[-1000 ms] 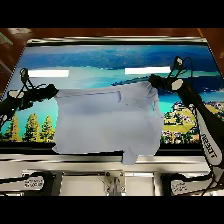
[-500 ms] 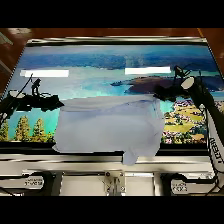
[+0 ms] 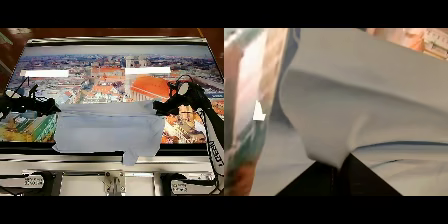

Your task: Fold the shirts.

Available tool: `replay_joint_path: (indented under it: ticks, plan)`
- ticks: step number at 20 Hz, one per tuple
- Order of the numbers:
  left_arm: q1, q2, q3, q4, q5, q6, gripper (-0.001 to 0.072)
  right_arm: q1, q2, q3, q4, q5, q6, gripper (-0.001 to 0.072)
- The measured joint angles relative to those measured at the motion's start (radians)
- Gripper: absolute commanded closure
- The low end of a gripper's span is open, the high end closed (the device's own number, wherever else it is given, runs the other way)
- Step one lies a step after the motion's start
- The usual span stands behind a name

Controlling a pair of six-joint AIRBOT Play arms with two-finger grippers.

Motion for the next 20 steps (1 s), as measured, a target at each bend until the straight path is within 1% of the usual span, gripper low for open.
replay_joint_path:
  ticks: [1, 2, 3, 5, 7, 8, 10, 12, 13, 14, 16, 18, 20]
  plan:
    - [-0.007, -0.004, 0.0, 0.002, 0.002, -0.003, 0.0549, 0.002, 0.0, -0.005, -0.005, -0.003, 0.007, 0.0483]
    - [-0.014, -0.009, 0.0, 0.003, 0.002, -0.006, 0.0376, 0.002, 0.001, -0.008, -0.007, -0.011, 0.012, 0.0252]
    - [-0.018, -0.013, 0.0, 0.005, 0.002, -0.008, 0.0233, 0.002, 0.001, -0.011, -0.011, -0.015, 0.017, 0.0142]
    - [-0.018, -0.017, 0.003, 0.006, -0.014, -0.012, 0.0222, 0.002, 0.003, -0.01, -0.006, -0.016, 0.016, 0.0145]
    - [0.006, -0.014, 0.019, 0.008, -0.072, -0.013, 0.0222, 0.002, 0.013, 0.008, -0.013, 0.023, -0.029, 0.0145]
    - [0.03, -0.007, 0.032, 0.02, -0.108, -0.015, 0.0223, 0.002, 0.024, 0.019, -0.052, 0.07, -0.06, 0.0145]
    - [0.089, 0.023, 0.046, 0.059, -0.198, -0.015, 0.0223, -0.003, 0.06, 0.032, -0.184, 0.17, -0.101, 0.0146]
    - [0.162, 0.075, 0.034, 0.142, -0.275, -0.013, 0.0211, -0.043, 0.114, 0.03, -0.299, 0.239, -0.124, 0.0146]
    - [0.201, 0.109, 0.008, 0.189, -0.306, -0.007, 0.0063, -0.081, 0.147, 0.016, -0.317, 0.257, -0.133, 0.0145]
    - [0.239, 0.142, -0.029, 0.216, -0.328, -0.004, -0.0001, -0.125, 0.177, -0.006, -0.31, 0.266, -0.138, 0.0145]
    - [0.316, 0.197, -0.139, 0.243, -0.365, 0.029, 0.0, -0.227, 0.234, -0.073, -0.243, 0.267, -0.145, 0.0145]
    - [0.359, 0.228, -0.252, 0.228, -0.385, 0.089, 0.0009, -0.309, 0.275, -0.154, -0.131, 0.247, -0.163, 0.0145]
    - [0.378, 0.244, -0.346, 0.222, -0.383, 0.135, 0.0114, -0.361, 0.298, -0.227, -0.039, 0.22, -0.183, 0.0145]
